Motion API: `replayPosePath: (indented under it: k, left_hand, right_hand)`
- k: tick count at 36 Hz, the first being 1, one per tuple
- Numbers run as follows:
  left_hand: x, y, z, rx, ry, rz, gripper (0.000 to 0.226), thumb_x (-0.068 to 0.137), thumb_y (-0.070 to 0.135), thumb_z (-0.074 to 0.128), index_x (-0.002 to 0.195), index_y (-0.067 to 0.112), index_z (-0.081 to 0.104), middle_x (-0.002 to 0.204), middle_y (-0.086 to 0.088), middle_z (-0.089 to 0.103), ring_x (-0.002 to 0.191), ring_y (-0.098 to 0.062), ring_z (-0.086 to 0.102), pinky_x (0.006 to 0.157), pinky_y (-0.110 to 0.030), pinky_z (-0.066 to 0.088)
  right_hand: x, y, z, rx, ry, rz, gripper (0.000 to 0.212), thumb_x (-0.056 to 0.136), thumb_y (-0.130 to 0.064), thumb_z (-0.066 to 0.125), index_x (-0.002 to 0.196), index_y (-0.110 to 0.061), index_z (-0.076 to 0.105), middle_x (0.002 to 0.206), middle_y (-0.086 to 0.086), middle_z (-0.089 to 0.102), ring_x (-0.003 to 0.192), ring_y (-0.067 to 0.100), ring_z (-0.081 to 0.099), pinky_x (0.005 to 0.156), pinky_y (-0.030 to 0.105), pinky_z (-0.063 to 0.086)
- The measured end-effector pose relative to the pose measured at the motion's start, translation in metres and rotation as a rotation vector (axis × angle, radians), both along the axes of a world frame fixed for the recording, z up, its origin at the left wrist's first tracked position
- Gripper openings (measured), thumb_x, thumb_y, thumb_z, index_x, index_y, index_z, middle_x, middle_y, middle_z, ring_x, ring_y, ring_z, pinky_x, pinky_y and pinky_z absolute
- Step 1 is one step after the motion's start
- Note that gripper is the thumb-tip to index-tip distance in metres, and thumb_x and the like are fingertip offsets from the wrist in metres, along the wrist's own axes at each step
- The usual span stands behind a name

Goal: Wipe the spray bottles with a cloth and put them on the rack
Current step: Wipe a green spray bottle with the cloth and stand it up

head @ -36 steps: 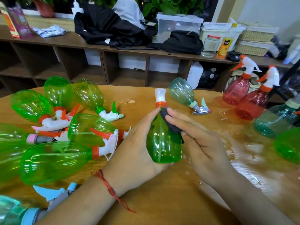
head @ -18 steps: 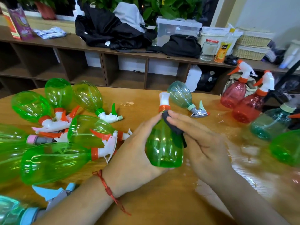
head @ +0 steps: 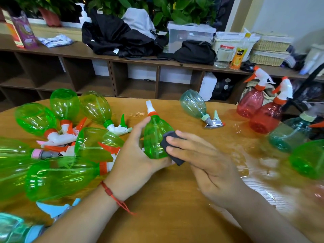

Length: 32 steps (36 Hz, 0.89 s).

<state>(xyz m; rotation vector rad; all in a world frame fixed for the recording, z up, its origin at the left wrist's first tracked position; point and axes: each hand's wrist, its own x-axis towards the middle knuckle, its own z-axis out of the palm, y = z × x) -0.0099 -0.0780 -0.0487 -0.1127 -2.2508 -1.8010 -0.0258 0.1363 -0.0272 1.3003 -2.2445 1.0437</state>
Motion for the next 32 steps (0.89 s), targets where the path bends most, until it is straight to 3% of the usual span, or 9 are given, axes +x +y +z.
replayPosePath:
  k: [11,19,22,24,25,26,28,30,32]
  left_hand:
    - [0.019,0.013,0.004,-0.257,0.091,-0.205,0.121,0.065,0.027,0.104,0.161,0.043,0.032,0.151,0.028,0.051,0.142,-0.002,0.051,0.113,-0.017,0.044]
    - [0.02,0.008,0.007,-0.303,0.088,-0.188,0.121,0.067,0.028,0.103,0.163,0.037,0.03,0.157,0.021,0.048,0.146,-0.01,0.05,0.117,-0.036,0.047]
    - [0.021,0.016,0.024,-0.383,0.216,-0.253,0.083,0.097,0.018,0.079,0.163,0.012,0.029,0.162,0.007,0.048,0.111,0.013,0.067,0.091,-0.01,0.052]
    - [0.02,0.031,0.048,-0.003,0.102,-0.176,0.04,0.111,0.005,0.045,0.148,-0.01,0.043,0.165,-0.019,0.043,0.054,0.014,0.064,0.056,-0.005,0.047]
    - [0.015,0.032,0.054,0.07,0.073,-0.199,0.038,0.112,0.003,0.04,0.146,-0.012,0.046,0.164,-0.023,0.042,0.044,0.01,0.059,0.05,-0.007,0.045]
    - [0.011,0.032,0.05,-0.028,0.075,-0.212,0.042,0.111,0.007,0.046,0.15,-0.007,0.043,0.164,-0.018,0.044,0.049,0.012,0.062,0.055,-0.007,0.048]
    - [0.009,0.014,0.024,-0.344,0.108,-0.246,0.084,0.094,0.022,0.082,0.162,0.023,0.034,0.156,0.009,0.054,0.098,0.012,0.071,0.088,-0.016,0.058]
    - [0.017,0.003,0.01,-0.315,0.036,-0.196,0.113,0.069,0.029,0.101,0.158,0.046,0.033,0.147,0.02,0.057,0.128,-0.005,0.064,0.106,-0.034,0.056]
    - [0.016,-0.002,0.008,-0.209,-0.012,-0.159,0.115,0.066,0.029,0.103,0.156,0.048,0.035,0.142,0.019,0.06,0.128,-0.008,0.064,0.107,-0.037,0.056]
  right_hand:
    - [-0.015,0.006,0.004,-0.17,-0.199,-0.12,0.045,0.105,0.006,0.042,0.137,-0.012,0.069,0.147,-0.006,0.063,0.141,0.019,0.056,0.115,0.045,0.048]
    - [-0.011,0.0,0.002,-0.366,-0.382,-0.049,0.047,0.104,0.019,0.041,0.138,-0.003,0.065,0.147,0.003,0.064,0.144,0.019,0.054,0.118,0.032,0.043]
    - [-0.01,0.0,-0.001,-0.336,-0.371,-0.048,0.048,0.103,0.02,0.043,0.136,-0.005,0.067,0.146,0.002,0.065,0.142,0.019,0.055,0.117,0.033,0.045]
    - [-0.01,-0.001,-0.005,-0.284,-0.335,-0.046,0.048,0.103,0.018,0.043,0.136,-0.007,0.067,0.147,0.001,0.064,0.142,0.021,0.055,0.118,0.037,0.045]
    - [-0.01,-0.001,-0.007,-0.261,-0.316,-0.047,0.047,0.103,0.016,0.044,0.136,-0.007,0.068,0.147,0.0,0.064,0.142,0.022,0.055,0.118,0.039,0.045]
    - [-0.01,-0.001,-0.007,-0.244,-0.299,-0.047,0.046,0.103,0.015,0.044,0.136,-0.007,0.068,0.147,0.0,0.064,0.142,0.022,0.055,0.117,0.04,0.045]
    - [-0.01,0.002,-0.004,-0.211,-0.254,-0.034,0.044,0.103,0.012,0.045,0.134,-0.006,0.069,0.147,0.0,0.065,0.141,0.023,0.056,0.116,0.045,0.047]
    - [-0.009,0.006,-0.001,-0.141,-0.164,-0.019,0.039,0.105,0.008,0.045,0.132,-0.005,0.07,0.145,0.002,0.065,0.142,0.025,0.055,0.117,0.047,0.045]
    - [-0.006,0.009,0.002,-0.063,-0.078,0.025,0.038,0.106,0.004,0.045,0.131,-0.006,0.071,0.145,0.003,0.065,0.144,0.027,0.053,0.118,0.045,0.043]
